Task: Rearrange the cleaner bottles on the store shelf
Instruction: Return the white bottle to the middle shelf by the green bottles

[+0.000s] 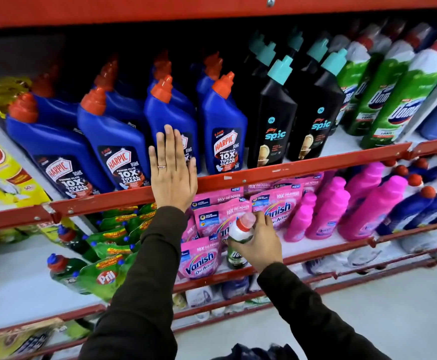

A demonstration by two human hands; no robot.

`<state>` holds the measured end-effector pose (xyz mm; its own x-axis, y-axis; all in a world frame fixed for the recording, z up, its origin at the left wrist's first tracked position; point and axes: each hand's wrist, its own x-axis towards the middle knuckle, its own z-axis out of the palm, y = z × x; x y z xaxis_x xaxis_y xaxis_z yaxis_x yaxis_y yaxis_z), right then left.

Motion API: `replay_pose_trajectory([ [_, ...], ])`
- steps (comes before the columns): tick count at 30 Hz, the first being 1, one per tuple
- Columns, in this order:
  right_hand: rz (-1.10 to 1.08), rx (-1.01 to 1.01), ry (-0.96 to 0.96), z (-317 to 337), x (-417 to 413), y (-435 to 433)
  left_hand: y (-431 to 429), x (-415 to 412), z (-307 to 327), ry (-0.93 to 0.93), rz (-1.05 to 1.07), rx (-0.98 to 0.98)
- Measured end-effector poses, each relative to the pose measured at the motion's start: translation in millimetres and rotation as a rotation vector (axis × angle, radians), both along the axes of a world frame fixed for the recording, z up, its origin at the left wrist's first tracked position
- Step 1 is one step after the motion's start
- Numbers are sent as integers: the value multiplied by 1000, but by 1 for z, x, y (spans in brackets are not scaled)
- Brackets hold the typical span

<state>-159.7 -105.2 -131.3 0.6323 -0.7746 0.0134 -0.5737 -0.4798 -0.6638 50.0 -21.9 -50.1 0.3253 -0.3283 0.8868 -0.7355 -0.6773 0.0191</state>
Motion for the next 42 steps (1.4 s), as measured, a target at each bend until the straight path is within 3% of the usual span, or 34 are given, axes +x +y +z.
replay_pose_trajectory([
  [6,-8,-31,-98,26,-12,-12,-1,-1,1,5,-4,-3],
  [13,-70,-158,-331,124,-32,-41,1,-1,-1,-1,-32,-23],
  [23,-368,-406,-570,234,-76,-93,-2,2,-5,-7,-119,-48],
  [33,-546,-518,-686,246,-80,-163,-1,2,-7,-20,-124,-44],
  [42,-487,-468,-576,236,-55,-195,-1,4,-8,-11,-119,-33],
])
